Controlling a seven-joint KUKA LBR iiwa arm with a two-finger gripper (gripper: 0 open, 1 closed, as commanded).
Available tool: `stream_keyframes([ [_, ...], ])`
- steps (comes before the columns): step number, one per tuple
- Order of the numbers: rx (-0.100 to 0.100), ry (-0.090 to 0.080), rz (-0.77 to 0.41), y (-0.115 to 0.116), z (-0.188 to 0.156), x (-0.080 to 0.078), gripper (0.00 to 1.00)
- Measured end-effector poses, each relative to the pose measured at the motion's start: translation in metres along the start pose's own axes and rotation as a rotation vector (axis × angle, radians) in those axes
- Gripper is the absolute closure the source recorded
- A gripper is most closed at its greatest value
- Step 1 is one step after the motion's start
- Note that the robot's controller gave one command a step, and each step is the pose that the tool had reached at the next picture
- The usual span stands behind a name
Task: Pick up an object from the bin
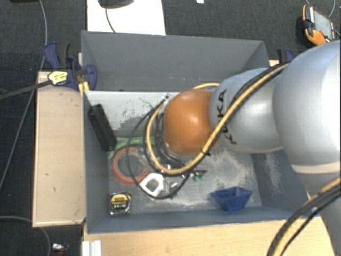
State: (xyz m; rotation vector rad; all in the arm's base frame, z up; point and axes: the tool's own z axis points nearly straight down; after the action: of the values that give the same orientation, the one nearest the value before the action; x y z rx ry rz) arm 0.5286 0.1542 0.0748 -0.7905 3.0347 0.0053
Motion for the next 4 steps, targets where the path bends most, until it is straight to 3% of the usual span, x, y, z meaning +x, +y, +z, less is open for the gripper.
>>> stream_keyframes([
  [1, 0.002, -0.011, -0.166, 0.004, 0.003, 0.020, 0.00],
  [2, -0.002, -0.005, -0.025, 0.002, 0.000, 0.004, 1.00],
  [4, -0.003, 0.000, -0.022, 0.003, -0.012, 0.006, 1.00],
])
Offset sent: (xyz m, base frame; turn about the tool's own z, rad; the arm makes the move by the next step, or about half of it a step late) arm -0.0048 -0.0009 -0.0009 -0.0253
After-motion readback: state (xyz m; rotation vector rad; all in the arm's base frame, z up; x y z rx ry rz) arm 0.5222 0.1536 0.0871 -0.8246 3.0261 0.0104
